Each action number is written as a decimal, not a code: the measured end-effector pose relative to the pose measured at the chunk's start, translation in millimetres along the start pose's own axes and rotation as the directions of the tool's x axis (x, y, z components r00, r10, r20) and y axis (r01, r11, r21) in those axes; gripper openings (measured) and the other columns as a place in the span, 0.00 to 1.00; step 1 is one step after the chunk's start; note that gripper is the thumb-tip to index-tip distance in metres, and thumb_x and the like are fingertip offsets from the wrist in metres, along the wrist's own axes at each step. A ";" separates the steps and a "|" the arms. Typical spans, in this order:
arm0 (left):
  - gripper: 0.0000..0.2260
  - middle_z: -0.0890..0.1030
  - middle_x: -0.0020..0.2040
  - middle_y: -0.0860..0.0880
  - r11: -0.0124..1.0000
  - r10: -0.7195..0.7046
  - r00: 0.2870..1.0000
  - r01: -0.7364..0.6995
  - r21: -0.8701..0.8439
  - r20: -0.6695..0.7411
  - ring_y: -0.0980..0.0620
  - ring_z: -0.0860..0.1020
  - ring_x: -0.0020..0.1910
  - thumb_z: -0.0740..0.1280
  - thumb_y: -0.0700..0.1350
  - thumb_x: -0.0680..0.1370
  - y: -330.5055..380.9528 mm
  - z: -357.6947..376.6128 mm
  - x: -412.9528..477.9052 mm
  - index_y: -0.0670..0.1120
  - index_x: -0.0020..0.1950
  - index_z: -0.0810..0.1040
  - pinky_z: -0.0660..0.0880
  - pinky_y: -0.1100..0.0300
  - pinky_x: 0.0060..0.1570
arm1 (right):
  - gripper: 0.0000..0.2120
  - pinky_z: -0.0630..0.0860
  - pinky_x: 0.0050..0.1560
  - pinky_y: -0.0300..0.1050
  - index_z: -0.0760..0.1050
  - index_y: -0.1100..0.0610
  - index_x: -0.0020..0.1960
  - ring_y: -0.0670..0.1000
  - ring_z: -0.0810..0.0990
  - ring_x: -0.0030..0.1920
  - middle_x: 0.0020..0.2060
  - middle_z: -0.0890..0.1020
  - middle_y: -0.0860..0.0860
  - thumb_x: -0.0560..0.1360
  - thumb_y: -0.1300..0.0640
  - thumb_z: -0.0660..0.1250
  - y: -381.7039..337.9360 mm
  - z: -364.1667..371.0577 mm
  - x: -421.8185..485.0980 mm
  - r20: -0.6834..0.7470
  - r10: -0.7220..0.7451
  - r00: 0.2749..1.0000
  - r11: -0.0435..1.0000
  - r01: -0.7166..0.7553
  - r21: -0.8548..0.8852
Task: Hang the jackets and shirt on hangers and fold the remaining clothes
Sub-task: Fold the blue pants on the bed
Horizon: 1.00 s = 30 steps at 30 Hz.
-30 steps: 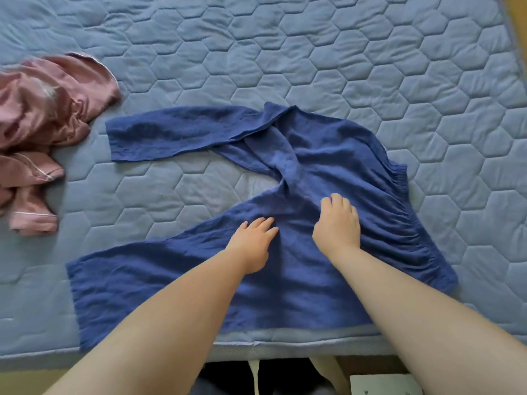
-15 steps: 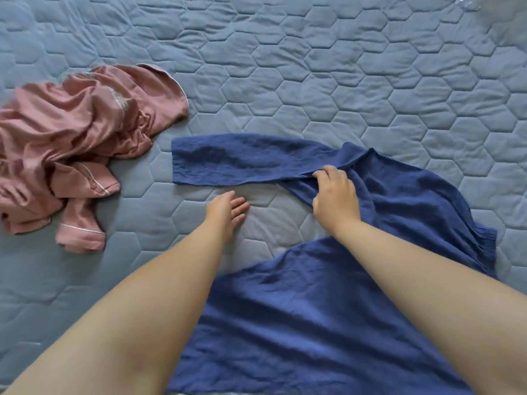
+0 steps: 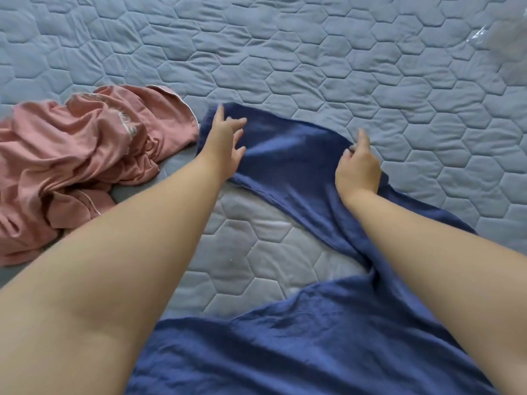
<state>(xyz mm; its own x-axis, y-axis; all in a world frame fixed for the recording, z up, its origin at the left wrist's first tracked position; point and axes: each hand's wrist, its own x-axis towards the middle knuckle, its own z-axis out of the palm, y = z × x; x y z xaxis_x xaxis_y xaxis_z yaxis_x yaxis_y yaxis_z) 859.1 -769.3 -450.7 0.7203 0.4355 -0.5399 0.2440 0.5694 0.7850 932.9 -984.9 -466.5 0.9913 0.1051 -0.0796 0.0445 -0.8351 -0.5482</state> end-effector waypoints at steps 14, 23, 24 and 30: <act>0.22 0.79 0.58 0.46 0.950 -0.232 0.831 0.083 -0.300 -0.505 0.50 0.80 0.47 0.70 0.42 0.75 -66.6 -72.2 42.7 0.44 0.68 0.69 0.78 0.57 0.34 | 0.11 0.67 0.34 0.49 0.70 0.61 0.53 0.59 0.74 0.50 0.49 0.74 0.56 0.71 0.68 0.65 26.5 66.8 -80.4 0.359 -0.315 0.878 0.787 0.453 -0.417; 0.04 0.79 0.42 0.45 0.912 -0.203 0.787 -0.065 -0.405 -0.583 0.49 0.79 0.36 0.64 0.34 0.74 -53.1 -78.1 -18.2 0.41 0.47 0.74 0.79 0.56 0.34 | 0.19 0.54 0.24 0.40 0.68 0.60 0.33 0.56 0.72 0.26 0.26 0.71 0.54 0.50 0.77 0.70 19.9 50.2 -106.6 0.194 -0.493 0.848 0.767 0.529 -0.362; 0.05 0.81 0.45 0.44 0.896 -0.200 0.797 -0.087 -0.436 -0.570 0.46 0.81 0.40 0.63 0.34 0.74 -51.4 -89.5 -32.4 0.40 0.48 0.75 0.80 0.53 0.40 | 0.20 0.54 0.24 0.40 0.68 0.60 0.33 0.56 0.71 0.26 0.26 0.70 0.54 0.49 0.77 0.71 17.3 47.8 -113.5 0.185 -0.524 0.832 0.749 0.553 -0.365; 0.13 0.83 0.36 0.46 0.850 -0.284 0.840 -0.001 -0.526 -0.462 0.49 0.81 0.37 0.56 0.30 0.62 -63.2 -149.7 -114.8 0.42 0.40 0.74 0.77 0.57 0.45 | 0.20 0.57 0.27 0.42 0.70 0.60 0.35 0.55 0.70 0.29 0.30 0.72 0.54 0.51 0.78 0.70 5.7 46.2 -171.0 0.310 -0.544 0.780 0.700 0.626 -0.345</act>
<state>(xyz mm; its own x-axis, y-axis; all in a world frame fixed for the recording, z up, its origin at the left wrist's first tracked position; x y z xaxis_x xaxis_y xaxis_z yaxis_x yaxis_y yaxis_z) 663.8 -750.9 -483.8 0.2361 0.5259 -0.8171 -0.1352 0.8505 0.5083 757.9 -982.7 -494.5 0.7101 0.7038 -0.0214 0.6942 -0.7048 -0.1462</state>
